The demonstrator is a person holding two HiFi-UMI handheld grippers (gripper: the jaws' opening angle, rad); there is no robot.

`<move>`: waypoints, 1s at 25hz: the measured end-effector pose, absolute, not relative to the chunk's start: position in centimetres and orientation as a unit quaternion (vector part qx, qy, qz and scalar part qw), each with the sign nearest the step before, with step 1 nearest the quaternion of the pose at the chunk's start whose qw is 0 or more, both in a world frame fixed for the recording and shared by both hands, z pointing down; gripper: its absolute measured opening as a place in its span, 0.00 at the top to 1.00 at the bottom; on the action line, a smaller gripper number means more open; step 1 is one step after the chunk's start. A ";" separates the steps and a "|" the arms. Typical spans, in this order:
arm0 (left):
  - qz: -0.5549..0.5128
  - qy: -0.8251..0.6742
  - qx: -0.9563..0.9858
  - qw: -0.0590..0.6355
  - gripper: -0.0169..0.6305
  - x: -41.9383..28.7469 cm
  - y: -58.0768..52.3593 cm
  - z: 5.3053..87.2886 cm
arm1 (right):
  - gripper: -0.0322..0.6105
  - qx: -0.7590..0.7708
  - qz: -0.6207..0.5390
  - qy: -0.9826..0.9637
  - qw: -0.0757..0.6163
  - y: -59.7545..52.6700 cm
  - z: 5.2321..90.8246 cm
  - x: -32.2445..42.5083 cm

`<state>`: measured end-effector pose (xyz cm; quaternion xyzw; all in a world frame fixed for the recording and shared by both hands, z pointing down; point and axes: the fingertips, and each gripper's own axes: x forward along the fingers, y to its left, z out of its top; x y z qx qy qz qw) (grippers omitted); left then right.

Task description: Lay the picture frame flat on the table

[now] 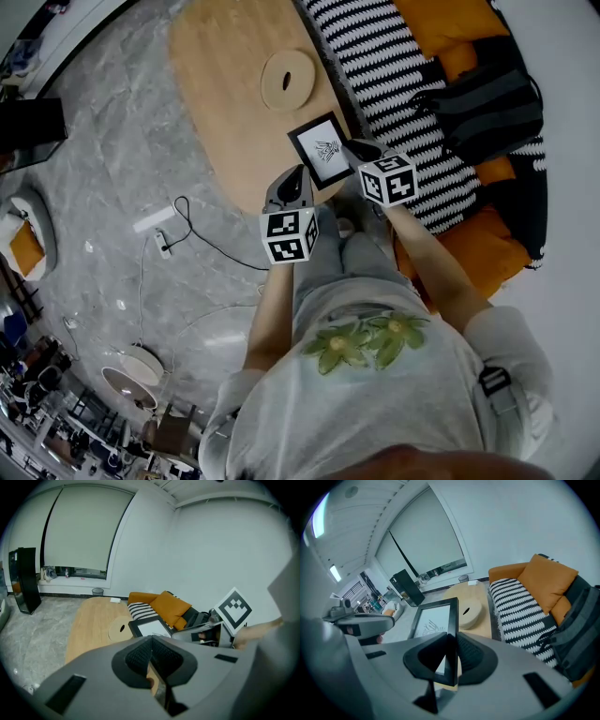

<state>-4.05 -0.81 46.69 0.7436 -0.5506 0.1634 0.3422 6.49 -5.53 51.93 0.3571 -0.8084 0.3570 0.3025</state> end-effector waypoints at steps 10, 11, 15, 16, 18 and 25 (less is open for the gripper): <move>0.166 -0.552 0.737 0.352 0.95 -4.4 -1.3 48.1 | 0.84 0.356 0.363 -0.802 0.313 -5.7 54.0 6.4; 0.166 -0.552 0.736 0.353 0.95 -4.5 -1.3 48.2 | 0.84 0.355 0.364 -0.802 0.314 -5.8 54.2 6.3; 0.171 -0.552 0.734 0.358 0.95 -4.8 -1.3 48.9 | 0.84 0.354 0.366 -0.799 0.319 -5.9 55.1 6.1; 0.171 -0.552 0.733 0.359 0.95 -4.8 -1.4 49.1 | 0.84 0.354 0.367 -0.799 0.320 -5.9 55.3 6.1; 0.171 -0.553 0.731 0.361 0.95 -5.1 -1.5 49.5 | 0.84 0.353 0.368 -0.798 0.322 -6.1 56.0 5.8; 0.177 -0.553 0.727 0.368 0.95 -5.9 -2.1 51.0 | 0.84 0.355 0.375 -0.792 0.327 -6.9 58.1 5.5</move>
